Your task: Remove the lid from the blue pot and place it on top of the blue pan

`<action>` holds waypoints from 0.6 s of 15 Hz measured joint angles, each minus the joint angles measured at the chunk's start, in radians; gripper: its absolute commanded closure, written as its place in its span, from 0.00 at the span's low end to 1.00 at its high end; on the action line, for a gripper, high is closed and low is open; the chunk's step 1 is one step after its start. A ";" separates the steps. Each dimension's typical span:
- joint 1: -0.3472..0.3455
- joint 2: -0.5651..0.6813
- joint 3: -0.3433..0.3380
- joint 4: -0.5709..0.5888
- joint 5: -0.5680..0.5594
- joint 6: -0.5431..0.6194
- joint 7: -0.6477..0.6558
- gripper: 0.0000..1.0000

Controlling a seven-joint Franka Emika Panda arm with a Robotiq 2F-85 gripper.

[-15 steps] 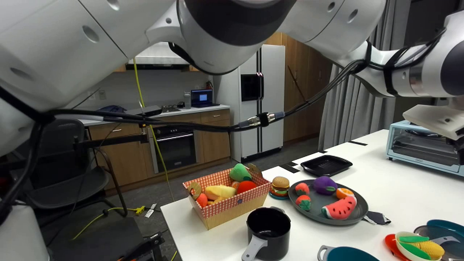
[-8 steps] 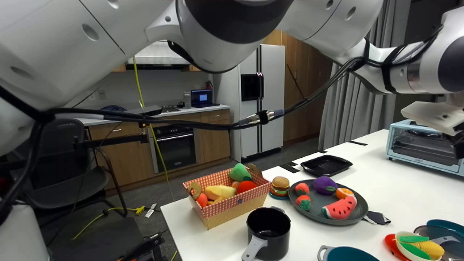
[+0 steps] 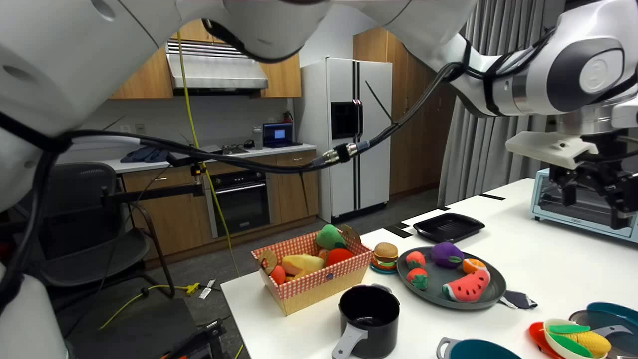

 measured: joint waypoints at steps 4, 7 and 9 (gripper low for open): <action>0.046 -0.124 0.005 -0.181 -0.029 0.001 -0.092 0.00; 0.063 -0.217 0.014 -0.323 -0.050 0.000 -0.164 0.00; 0.069 -0.284 0.021 -0.424 -0.069 -0.004 -0.218 0.00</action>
